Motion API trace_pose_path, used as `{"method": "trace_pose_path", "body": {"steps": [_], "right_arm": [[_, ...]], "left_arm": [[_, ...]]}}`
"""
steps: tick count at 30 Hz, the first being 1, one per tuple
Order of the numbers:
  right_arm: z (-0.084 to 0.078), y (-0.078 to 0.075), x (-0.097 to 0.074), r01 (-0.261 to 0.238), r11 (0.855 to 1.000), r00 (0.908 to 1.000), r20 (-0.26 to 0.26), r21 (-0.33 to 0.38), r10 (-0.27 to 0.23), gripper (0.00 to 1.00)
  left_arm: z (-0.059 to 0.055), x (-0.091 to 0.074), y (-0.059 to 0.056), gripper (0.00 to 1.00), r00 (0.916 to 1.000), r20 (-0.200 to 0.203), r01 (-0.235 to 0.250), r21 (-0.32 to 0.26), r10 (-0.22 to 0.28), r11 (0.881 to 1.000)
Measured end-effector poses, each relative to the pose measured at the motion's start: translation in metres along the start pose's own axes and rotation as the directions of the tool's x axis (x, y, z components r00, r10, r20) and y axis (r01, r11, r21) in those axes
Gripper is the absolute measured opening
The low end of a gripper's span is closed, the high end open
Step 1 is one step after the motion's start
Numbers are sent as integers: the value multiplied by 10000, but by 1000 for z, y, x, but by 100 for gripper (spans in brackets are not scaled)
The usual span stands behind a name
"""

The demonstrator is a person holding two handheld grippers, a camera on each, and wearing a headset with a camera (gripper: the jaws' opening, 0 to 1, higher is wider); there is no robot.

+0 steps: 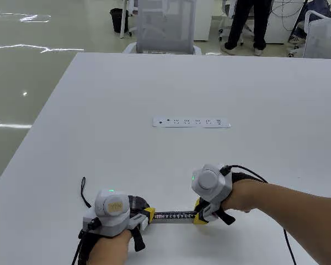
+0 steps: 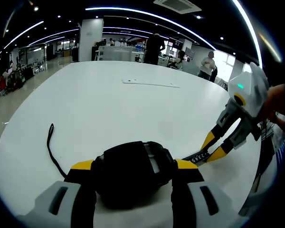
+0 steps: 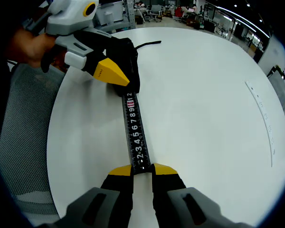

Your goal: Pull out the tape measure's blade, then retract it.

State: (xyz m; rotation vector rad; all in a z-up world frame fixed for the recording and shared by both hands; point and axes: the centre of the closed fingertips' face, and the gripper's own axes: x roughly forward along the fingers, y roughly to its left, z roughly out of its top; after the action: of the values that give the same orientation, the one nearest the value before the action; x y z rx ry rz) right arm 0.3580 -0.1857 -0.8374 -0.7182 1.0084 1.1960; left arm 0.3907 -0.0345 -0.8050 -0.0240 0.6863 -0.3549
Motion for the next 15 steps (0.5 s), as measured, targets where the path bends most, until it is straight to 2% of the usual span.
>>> {"method": "trace_pose_path", "body": {"steps": [15], "right_arm": [[7, 1, 4, -38, 10000, 10000, 61, -45, 38, 14]], "left_arm": [[0, 1, 0, 60, 10000, 15, 3, -10, -3, 10000]]}}
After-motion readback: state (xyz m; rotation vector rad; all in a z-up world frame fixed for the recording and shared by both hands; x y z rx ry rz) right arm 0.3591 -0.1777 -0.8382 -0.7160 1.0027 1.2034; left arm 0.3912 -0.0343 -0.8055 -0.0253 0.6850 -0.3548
